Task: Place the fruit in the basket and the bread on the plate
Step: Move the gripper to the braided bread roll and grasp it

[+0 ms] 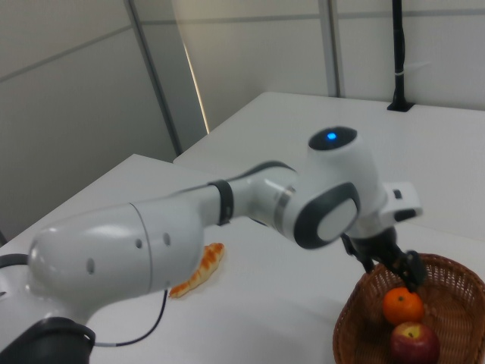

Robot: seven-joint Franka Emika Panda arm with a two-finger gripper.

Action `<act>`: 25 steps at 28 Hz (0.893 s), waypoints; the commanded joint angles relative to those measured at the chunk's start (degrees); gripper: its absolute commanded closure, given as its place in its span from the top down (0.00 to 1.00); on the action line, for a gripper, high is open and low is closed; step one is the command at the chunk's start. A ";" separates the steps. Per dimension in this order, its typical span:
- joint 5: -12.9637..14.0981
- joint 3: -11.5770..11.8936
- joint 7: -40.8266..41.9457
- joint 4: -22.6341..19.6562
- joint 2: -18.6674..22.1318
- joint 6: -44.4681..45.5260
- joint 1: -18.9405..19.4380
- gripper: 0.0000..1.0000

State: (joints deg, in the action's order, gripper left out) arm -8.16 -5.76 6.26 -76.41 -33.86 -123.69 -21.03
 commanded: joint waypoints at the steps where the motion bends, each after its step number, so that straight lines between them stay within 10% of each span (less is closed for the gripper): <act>1: 2.18 0.40 -0.46 -2.08 3.36 5.29 4.41 1.00; 25: 0.78 0.48 -4.77 -4.27 0.29 21.74 34.38 1.00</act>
State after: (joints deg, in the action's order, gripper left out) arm -6.91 -6.39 2.54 -79.66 -32.34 -101.29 9.95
